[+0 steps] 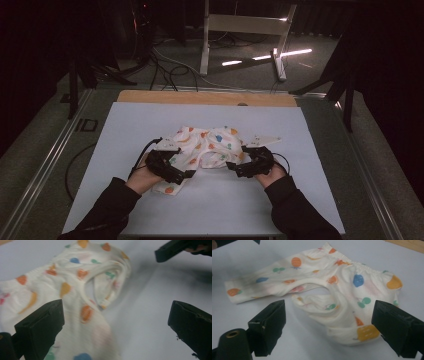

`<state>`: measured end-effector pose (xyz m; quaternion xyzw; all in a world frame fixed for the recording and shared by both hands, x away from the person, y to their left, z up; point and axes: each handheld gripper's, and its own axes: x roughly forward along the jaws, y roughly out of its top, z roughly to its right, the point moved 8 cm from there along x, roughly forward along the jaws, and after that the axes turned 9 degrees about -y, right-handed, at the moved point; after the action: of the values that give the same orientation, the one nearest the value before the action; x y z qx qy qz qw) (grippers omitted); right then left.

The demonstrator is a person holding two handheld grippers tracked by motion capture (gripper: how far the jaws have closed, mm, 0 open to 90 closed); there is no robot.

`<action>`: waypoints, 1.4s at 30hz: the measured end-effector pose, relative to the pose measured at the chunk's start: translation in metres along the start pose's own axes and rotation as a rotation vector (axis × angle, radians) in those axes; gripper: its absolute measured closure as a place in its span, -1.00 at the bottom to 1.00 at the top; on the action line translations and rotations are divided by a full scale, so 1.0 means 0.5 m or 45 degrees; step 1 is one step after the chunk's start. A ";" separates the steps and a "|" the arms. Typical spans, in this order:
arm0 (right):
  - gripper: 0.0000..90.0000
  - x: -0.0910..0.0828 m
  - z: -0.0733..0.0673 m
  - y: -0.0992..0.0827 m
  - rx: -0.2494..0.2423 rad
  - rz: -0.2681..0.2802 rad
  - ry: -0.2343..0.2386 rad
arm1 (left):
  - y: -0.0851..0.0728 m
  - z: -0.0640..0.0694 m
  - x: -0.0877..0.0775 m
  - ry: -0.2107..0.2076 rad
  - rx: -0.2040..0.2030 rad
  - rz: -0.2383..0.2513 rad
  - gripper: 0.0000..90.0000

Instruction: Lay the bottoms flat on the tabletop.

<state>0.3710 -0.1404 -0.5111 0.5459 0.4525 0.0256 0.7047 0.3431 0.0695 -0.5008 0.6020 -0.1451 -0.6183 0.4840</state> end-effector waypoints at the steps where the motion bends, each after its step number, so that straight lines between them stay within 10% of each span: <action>1: -0.70 -0.004 -0.004 -0.003 0.004 0.005 0.009 | -0.003 0.009 0.000 -0.007 0.010 0.000 -0.97; 13: -0.69 -0.050 -0.033 -0.057 -0.003 -0.001 0.044 | -0.095 0.091 -0.011 -0.070 0.049 -0.048 -0.89; 21: -0.69 -0.071 -0.032 -0.086 0.021 -0.020 0.037 | -0.152 0.109 -0.031 -0.103 0.110 -0.112 -0.27; 31: -0.69 -0.065 -0.047 -0.090 0.002 -0.031 0.058 | -0.184 0.051 0.010 0.088 0.204 -0.293 0.13; 37: -0.68 -0.064 -0.048 -0.091 -0.011 -0.034 0.068 | -0.181 0.030 0.013 0.138 0.176 -0.296 0.88; 42: -0.68 -0.064 -0.049 -0.091 -0.010 -0.034 0.067 | -0.152 0.020 -0.004 0.150 0.125 -0.200 0.96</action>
<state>0.3152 -0.1573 -0.5275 0.5363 0.4780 0.0322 0.6949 0.3017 0.1040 -0.5552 0.6698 -0.0988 -0.6100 0.4117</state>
